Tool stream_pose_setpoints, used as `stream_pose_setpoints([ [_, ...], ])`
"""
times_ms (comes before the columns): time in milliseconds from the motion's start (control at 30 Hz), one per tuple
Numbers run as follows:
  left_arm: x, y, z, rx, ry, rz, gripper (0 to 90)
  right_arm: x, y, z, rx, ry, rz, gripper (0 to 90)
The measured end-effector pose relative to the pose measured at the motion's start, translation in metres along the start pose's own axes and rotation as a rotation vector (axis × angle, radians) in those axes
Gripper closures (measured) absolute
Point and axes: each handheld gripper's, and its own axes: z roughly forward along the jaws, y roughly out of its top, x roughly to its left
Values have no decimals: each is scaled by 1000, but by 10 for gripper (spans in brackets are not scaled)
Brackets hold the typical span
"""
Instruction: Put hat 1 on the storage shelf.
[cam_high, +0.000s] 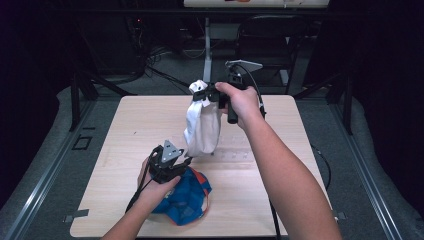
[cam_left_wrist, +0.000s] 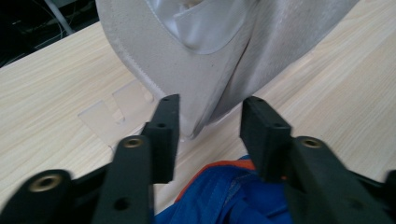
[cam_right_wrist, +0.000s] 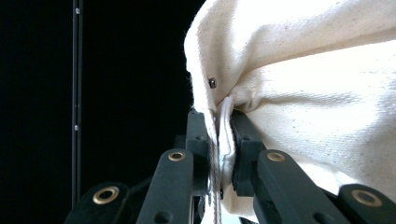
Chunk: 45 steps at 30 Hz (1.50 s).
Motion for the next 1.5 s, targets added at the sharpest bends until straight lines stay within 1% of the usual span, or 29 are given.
stream_pose_setpoints([
  [67,-1,1,2,2,-3,-8,670,0,-1,2,-7,4,-1,803],
  [100,-1,1,3,8,-1,-5,705,0,-1,2,-2,6,-4,801],
  [133,-1,2,3,17,11,-1,728,0,-2,2,-3,8,-1,800],
  [200,0,1,3,14,20,-5,778,-2,-3,1,8,9,-4,800],
  [300,3,0,2,17,25,-19,800,-3,-4,0,6,11,-6,796],
  [433,7,-2,1,10,22,-34,815,-6,-6,-1,1,10,2,796],
  [467,9,-3,0,6,21,-39,817,-7,-7,-2,6,12,-3,796],
  [567,13,-7,0,-5,8,-70,820,-10,-8,-3,12,3,-3,797],
  [600,15,-9,0,-14,-2,-89,820,-10,-9,-3,5,-1,2,797],
  [700,20,-15,0,-36,-24,-143,819,-13,-10,-4,15,-14,-1,798],
  [733,22,-17,0,-46,-32,-162,819,-14,-10,-3,14,-29,-7,802],
  [767,23,-18,0,-45,-35,-172,819,-15,-10,-2,10,-33,-3,802],
  [800,25,-21,0,-53,-47,-186,818,-16,-11,-2,14,-32,-2,802],
  [833,27,-23,0,-68,-51,-198,818,-17,-11,-1,15,-33,2,802],
  [900,30,-26,1,-68,-60,-214,818,-19,-12,0,15,-41,0,803],
  [967,32,-27,1,-54,-58,-215,819,-21,-12,2,24,-48,-5,803],
  [1000,31,-27,1,-48,-55,-210,821,-21,-13,2,28,-55,-6,803],
  [1033,31,-27,1,-47,-56,-206,823,-22,-13,4,20,-61,0,804],
  [1067,31,-27,1,-39,-51,-196,825,-23,-13,3,33,-63,-11,804],
  [1100,31,-28,2,-37,-50,-197,826,-23,-13,5,22,-64,2,805],
  [1167,32,-29,3,-26,-57,-211,826,-24,-14,6,22,-61,6,804],
  [1200,32,-31,4,-30,-58,-214,826,-25,-14,7,31,-72,-4,803],
  [1233,33,-32,4,-27,-63,-222,826,-24,-14,8,26,-82,-4,803],
  [1267,33,-33,5,-31,-66,-233,825,-24,-14,9,29,-84,-6,803],
  [1300,33,-34,6,-24,-64,-234,824,-24,-15,10,33,-83,-9,802],
  [1367,30,-35,9,-3,-63,-221,825,-24,-15,10,39,-95,-20,796],
  [1400,28,-36,11,16,-51,-203,825,-24,-15,11,40,-98,-21,791],
  [1467,27,-38,12,6,-52,-211,827,-24,-16,12,32,-108,-18,788],
  [1500,27,-38,11,8,-47,-214,825,-24,-16,11,29,-103,-18,778],
])
